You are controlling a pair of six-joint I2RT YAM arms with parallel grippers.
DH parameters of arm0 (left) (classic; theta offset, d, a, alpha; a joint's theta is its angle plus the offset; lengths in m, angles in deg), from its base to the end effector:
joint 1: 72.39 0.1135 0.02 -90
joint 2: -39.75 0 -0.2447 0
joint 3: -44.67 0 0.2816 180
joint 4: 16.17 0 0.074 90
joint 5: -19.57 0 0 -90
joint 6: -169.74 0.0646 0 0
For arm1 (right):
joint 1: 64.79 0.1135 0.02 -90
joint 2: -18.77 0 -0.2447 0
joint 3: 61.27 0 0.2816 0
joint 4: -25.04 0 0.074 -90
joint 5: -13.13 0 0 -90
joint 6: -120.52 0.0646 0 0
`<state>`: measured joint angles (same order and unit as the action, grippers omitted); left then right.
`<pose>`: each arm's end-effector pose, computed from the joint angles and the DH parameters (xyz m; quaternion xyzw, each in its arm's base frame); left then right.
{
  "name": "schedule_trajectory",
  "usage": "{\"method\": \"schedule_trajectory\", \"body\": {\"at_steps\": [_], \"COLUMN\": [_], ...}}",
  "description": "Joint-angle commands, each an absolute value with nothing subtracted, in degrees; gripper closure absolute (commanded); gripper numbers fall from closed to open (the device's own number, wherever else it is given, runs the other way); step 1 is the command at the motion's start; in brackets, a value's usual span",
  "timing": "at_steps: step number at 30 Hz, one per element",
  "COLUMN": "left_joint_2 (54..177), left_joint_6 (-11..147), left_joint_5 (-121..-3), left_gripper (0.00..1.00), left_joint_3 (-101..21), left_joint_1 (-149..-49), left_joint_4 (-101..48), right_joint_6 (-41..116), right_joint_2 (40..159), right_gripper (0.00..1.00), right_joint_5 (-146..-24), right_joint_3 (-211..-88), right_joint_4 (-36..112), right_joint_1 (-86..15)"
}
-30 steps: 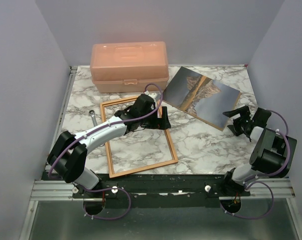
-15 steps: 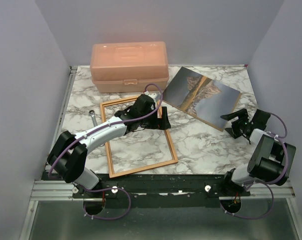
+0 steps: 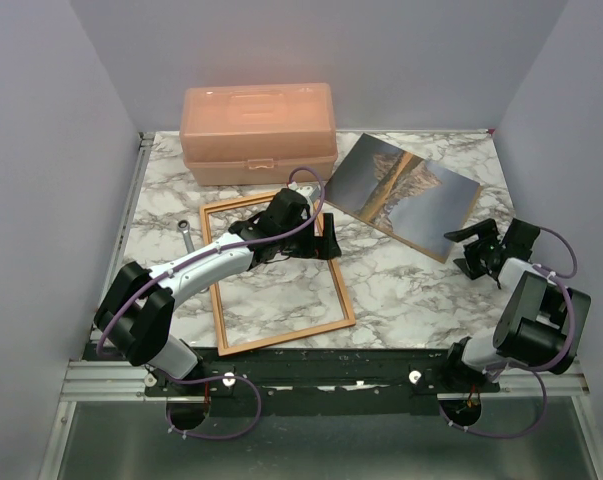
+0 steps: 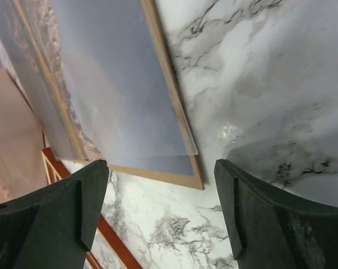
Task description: Put the photo into the frame
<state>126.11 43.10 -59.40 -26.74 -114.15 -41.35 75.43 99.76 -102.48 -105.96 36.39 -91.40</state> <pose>0.2764 -0.2634 0.1965 0.0808 0.8999 -0.3328 0.2701 0.2787 -0.1084 0.0907 0.4664 0.7846 0.2601 0.3149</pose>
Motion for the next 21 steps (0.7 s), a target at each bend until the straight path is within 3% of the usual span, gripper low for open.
{"method": "schedule_trajectory", "body": {"at_steps": [1, 9, 11, 15, 21], "left_joint_2": [126.3, 126.8, 126.9, 127.1, 127.4], "left_joint_6": [43.1, 43.2, 43.2, 43.3, 43.3], "left_joint_5": [-59.1, -59.1, -59.1, -59.2, -59.0], "left_gripper": [0.04, 0.04, 0.04, 0.04, 0.04], "left_joint_3": [-26.2, -26.3, -26.4, -26.4, -26.6], "left_joint_1": [-114.7, -114.7, -114.7, -114.7, -114.7], "left_joint_4": [-40.0, -39.9, -40.0, -40.1, -39.9], "right_joint_6": [73.7, 76.9, 77.9, 79.0, 79.0], "right_joint_2": [100.5, 109.1, 110.2, 109.2, 104.1], "right_gripper": [0.15, 0.19, 0.24, 0.44, 0.47], "right_joint_5": [-95.0, -101.7, -103.0, -104.9, -104.3], "right_joint_3": [-105.3, -104.7, -104.8, -105.0, -106.0], "right_joint_4": [37.2, 27.9, 26.5, 25.9, 30.3], "right_joint_1": [-91.3, -91.4, -91.3, -91.3, -91.3]}}
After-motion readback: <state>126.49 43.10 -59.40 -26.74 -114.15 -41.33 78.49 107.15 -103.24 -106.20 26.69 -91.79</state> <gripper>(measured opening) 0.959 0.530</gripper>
